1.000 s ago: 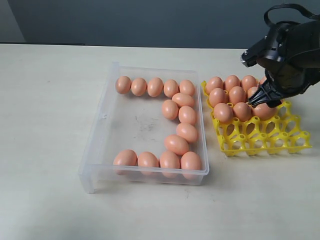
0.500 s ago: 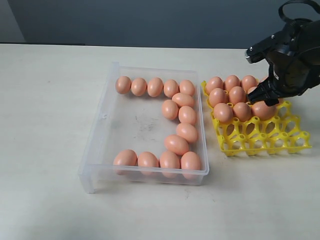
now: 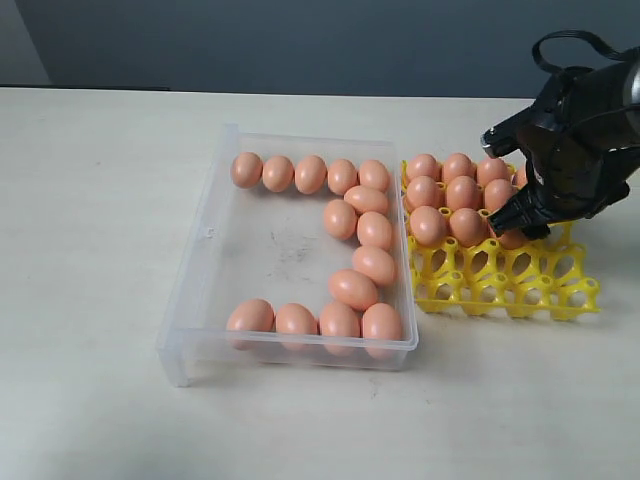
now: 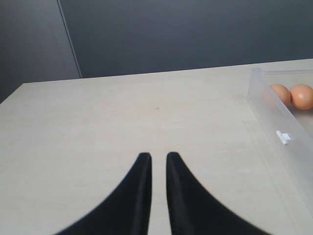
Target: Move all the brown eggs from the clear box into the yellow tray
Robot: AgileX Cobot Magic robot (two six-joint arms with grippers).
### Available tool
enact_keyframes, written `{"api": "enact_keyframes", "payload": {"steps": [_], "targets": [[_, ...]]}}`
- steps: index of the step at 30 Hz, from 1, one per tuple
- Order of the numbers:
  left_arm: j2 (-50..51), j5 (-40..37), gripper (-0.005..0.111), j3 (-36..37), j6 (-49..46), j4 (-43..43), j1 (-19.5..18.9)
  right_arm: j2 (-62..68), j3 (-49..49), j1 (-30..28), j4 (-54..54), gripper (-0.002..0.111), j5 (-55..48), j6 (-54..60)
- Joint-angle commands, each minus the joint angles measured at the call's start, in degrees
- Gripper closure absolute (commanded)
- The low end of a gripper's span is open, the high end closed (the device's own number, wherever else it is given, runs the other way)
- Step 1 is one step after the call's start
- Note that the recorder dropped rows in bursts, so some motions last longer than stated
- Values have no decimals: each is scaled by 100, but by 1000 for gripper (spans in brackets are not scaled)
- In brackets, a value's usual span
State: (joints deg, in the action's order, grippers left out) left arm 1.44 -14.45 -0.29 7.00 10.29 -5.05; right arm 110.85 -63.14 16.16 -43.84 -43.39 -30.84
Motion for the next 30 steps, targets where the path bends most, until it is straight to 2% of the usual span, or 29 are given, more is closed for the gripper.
{"api": "enact_keyframes", "payload": {"steps": [1, 6, 9, 15, 21, 30], "targets": [[5, 71, 95, 29, 5, -13, 3, -139, -5, -14, -1, 44, -118, 52], [5, 71, 95, 29, 5, -13, 3, -737, -18, -3, 252, 44, 69, -75], [5, 71, 95, 29, 5, -13, 3, -1125, -18, -3, 940, 44, 471, -20], [5, 71, 95, 29, 5, -13, 3, -1323, -18, -3, 3220, 44, 1126, 1699], [5, 71, 95, 29, 5, -13, 3, -1060, -18, -3, 4687, 44, 1312, 2963], [5, 71, 95, 29, 5, -13, 3, -525, -18, 177, 4941, 44, 1681, 3171]]}}
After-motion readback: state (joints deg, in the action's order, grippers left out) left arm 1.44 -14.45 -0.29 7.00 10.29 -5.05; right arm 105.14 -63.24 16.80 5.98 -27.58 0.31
